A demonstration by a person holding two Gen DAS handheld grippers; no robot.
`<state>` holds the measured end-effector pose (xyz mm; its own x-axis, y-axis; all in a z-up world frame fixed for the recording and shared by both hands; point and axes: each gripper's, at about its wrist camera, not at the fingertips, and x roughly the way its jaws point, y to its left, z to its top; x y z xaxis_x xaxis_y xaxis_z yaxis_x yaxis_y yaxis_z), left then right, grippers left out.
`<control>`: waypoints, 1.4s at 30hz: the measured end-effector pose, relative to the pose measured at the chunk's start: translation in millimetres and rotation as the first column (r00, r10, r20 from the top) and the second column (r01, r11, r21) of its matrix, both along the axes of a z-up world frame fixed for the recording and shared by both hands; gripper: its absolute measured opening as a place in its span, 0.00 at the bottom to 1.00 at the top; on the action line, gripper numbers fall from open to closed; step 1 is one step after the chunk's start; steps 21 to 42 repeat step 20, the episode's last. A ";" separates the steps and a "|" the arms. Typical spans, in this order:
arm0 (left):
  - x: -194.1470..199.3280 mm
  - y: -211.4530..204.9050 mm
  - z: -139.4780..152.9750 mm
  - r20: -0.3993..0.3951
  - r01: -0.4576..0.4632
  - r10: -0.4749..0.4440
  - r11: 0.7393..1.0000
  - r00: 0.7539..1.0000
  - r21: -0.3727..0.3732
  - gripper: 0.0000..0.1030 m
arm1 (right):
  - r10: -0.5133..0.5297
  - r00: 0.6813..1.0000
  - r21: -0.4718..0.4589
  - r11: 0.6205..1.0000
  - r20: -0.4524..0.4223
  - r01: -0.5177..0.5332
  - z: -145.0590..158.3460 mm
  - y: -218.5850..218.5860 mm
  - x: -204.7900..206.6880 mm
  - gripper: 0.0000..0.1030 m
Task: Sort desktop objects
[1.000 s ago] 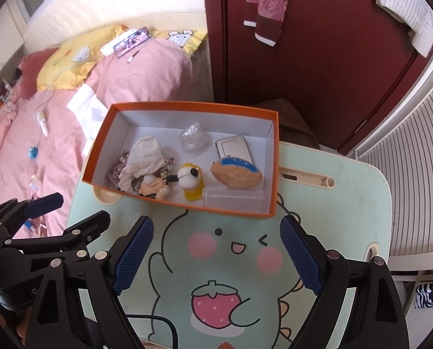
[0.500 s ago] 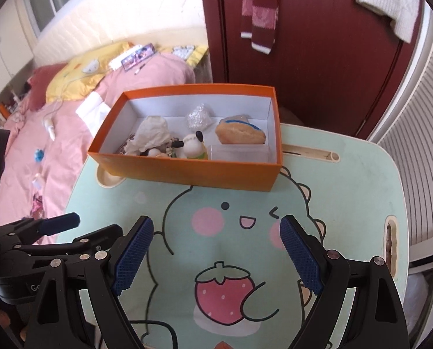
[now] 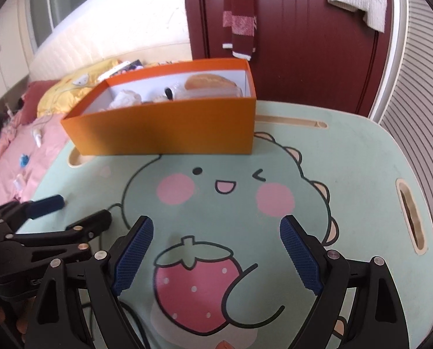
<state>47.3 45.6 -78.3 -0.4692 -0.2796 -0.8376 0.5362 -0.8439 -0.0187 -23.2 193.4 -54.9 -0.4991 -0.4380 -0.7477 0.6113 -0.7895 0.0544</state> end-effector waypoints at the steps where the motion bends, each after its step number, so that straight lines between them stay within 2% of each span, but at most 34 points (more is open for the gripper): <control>1: 0.6 -2.8 -1.4 -0.006 -0.016 0.016 1.000 1.000 -0.003 0.99 | -0.011 1.000 0.005 1.000 0.003 0.011 -5.1 0.1 -2.0 0.87; 6: 9.8 -5.9 -3.7 -0.071 -0.052 0.048 0.998 0.996 -0.045 1.00 | -0.027 1.000 0.030 0.999 0.012 0.027 -17.0 -1.8 -7.3 1.00; 12: 10.3 -3.7 -1.4 -0.078 -0.061 0.057 0.997 0.995 -0.044 1.00 | -0.023 1.000 0.064 0.998 -0.001 0.023 -22.1 -4.0 -7.8 1.00; 42: 10.2 -3.7 -4.0 -0.080 -0.062 0.058 0.997 0.995 -0.044 1.00 | -0.021 1.000 0.069 0.997 -0.003 0.021 -21.6 -3.8 -13.0 1.00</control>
